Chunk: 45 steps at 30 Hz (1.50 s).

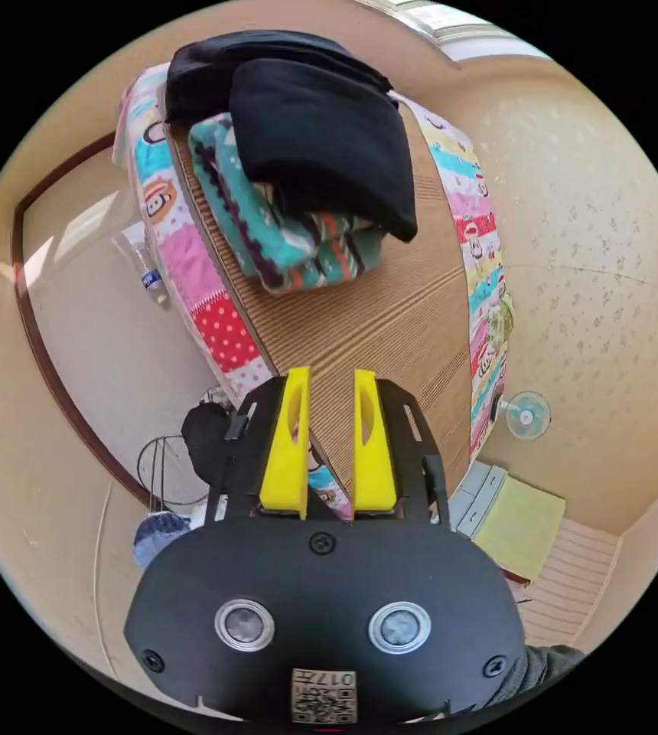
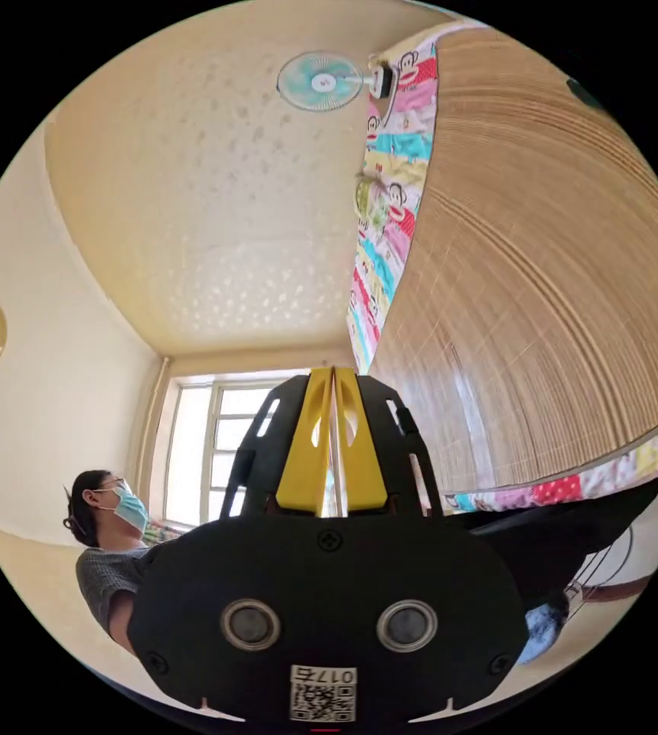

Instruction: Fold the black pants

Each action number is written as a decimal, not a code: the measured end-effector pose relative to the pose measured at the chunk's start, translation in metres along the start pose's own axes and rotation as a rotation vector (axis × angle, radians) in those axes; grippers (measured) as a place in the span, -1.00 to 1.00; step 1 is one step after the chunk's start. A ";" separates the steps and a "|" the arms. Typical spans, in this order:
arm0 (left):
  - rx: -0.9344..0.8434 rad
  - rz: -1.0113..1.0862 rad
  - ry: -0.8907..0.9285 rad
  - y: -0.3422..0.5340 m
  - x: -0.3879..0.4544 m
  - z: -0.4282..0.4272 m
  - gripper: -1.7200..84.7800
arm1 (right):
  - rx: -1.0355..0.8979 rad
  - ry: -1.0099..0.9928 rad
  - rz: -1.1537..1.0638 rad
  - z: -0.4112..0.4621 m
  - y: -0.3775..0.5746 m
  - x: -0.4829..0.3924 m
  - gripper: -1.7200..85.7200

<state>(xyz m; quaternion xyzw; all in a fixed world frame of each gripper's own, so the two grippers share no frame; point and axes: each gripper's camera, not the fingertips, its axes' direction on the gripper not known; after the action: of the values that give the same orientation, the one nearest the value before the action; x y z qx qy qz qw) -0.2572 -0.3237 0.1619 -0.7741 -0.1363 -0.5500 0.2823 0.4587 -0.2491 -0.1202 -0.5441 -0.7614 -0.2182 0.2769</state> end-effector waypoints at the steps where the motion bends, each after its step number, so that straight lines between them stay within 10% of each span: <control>1: 0.032 -0.026 0.012 -0.019 -0.009 -0.024 -0.70 | -0.026 -0.022 -0.002 0.011 0.006 0.004 -0.95; 6: 0.129 -0.107 0.028 -0.090 -0.038 -0.100 -0.59 | -0.142 -0.240 0.000 0.054 0.065 0.027 -0.95; 14: -0.047 -0.095 0.208 -0.134 -0.042 -0.119 -0.74 | -0.100 -0.044 0.076 -0.028 0.113 0.030 -0.95; 19: -0.091 0.256 0.712 -0.110 0.018 -0.178 -0.81 | -0.031 0.028 0.071 -0.064 0.112 0.025 -0.95; 24: -0.094 0.732 0.778 -0.093 0.146 -0.241 -0.91 | -0.148 0.029 0.052 -0.029 0.074 0.035 -0.96; 28: -0.330 1.162 0.560 -0.020 0.256 -0.233 -0.97 | -0.296 0.078 0.056 0.012 0.042 0.045 -0.96; 33: -0.679 1.136 0.277 0.074 0.238 -0.128 -0.98 | -0.409 0.103 0.044 0.044 0.009 0.059 -0.96; 37: -0.954 0.958 0.588 0.143 0.189 -0.087 -0.98 | -0.411 0.109 0.076 0.042 -0.002 0.073 -0.95; 45: -0.111 0.362 0.497 0.037 0.111 -0.191 -0.86 | -0.386 0.147 0.154 0.027 -0.026 0.100 -0.95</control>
<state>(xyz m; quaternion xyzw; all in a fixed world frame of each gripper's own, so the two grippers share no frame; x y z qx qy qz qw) -0.3465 -0.4764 0.2997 -0.6417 0.1075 -0.6699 0.3576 0.4036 -0.1694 -0.0757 -0.6259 -0.6395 -0.3773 0.2384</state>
